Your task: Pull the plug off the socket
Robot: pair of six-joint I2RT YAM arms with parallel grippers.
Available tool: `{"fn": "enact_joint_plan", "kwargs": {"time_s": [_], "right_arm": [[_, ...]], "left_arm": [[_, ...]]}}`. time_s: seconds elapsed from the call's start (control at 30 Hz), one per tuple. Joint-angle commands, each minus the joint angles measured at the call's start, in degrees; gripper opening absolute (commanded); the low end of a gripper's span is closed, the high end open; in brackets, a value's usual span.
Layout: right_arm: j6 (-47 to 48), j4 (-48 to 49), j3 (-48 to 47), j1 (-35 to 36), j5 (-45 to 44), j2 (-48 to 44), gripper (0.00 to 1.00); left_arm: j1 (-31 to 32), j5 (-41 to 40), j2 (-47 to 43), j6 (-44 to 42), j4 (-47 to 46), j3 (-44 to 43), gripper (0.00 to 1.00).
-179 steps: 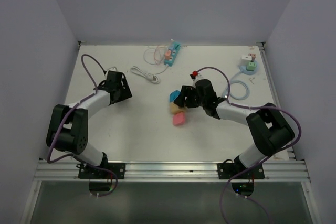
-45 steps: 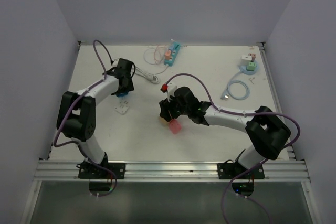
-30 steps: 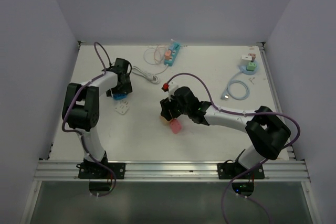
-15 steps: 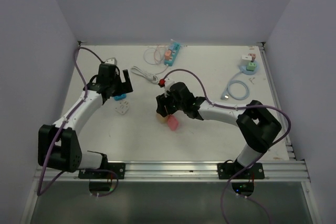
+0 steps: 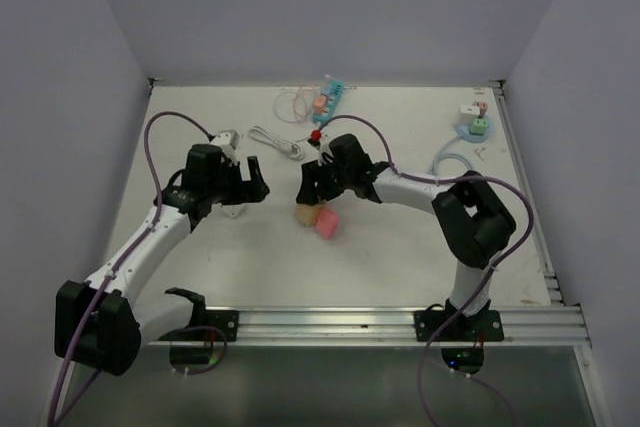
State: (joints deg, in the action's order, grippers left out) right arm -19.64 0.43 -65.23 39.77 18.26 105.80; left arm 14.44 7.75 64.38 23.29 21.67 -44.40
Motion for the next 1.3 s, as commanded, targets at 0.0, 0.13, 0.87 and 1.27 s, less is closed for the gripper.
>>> {"fn": "enact_joint_plan", "kwargs": {"time_s": [0.0,0.13,0.87,1.27], "right_arm": [[0.04,-4.21,-1.21,-0.83,2.56,2.57,0.47],[-1.89,-4.03,-1.65,-2.59,4.32,3.54,0.62],[-3.21,-8.07,-0.78,-6.63,1.35,-15.41,0.91],[-4.79,-13.7,15.55,-7.07,-27.56,-41.96,0.96]], "left_arm": [[3.48,2.27,0.48,-1.32,-2.95,0.28,1.0],[7.71,1.04,1.71,-0.7,-3.12,-0.33,1.0],[18.77,1.48,7.95,-5.6,-11.55,-2.79,1.0],[28.26,-1.24,22.0,-22.91,-9.47,-16.41,1.0]]}}
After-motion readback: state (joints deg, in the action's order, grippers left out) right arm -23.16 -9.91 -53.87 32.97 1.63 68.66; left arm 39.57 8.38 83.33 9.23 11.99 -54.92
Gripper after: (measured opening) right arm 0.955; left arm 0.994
